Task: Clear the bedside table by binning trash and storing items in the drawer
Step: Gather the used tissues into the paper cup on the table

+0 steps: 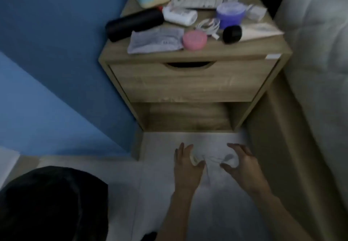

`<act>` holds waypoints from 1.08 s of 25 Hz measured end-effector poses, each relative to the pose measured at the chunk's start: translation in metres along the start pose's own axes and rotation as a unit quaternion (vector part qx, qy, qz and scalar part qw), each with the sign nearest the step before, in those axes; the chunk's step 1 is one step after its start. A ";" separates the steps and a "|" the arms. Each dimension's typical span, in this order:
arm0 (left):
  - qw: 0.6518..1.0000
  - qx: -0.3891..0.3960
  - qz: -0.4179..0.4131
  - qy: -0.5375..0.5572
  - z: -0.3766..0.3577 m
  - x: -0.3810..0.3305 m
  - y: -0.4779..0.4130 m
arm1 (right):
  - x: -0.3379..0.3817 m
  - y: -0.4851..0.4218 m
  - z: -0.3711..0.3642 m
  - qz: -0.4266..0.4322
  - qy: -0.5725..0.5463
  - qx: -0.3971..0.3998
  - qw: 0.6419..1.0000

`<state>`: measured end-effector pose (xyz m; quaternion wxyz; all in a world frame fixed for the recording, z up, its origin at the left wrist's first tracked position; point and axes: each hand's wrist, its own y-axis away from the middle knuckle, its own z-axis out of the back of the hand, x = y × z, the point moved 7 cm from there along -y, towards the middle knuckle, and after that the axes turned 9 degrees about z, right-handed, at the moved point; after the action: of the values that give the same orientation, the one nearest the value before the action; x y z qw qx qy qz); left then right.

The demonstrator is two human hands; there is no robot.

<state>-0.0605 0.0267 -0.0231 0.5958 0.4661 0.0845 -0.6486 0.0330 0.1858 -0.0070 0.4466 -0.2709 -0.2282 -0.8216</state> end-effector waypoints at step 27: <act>0.946 -0.184 -0.265 -0.004 0.197 -0.201 0.042 | 0.218 -0.069 0.165 0.307 0.032 -0.254 0.917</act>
<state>-0.1534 0.0240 0.2461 0.4777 0.3064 0.3203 -0.7586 -0.0859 0.1889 0.2489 0.5998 -0.4057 0.0971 -0.6828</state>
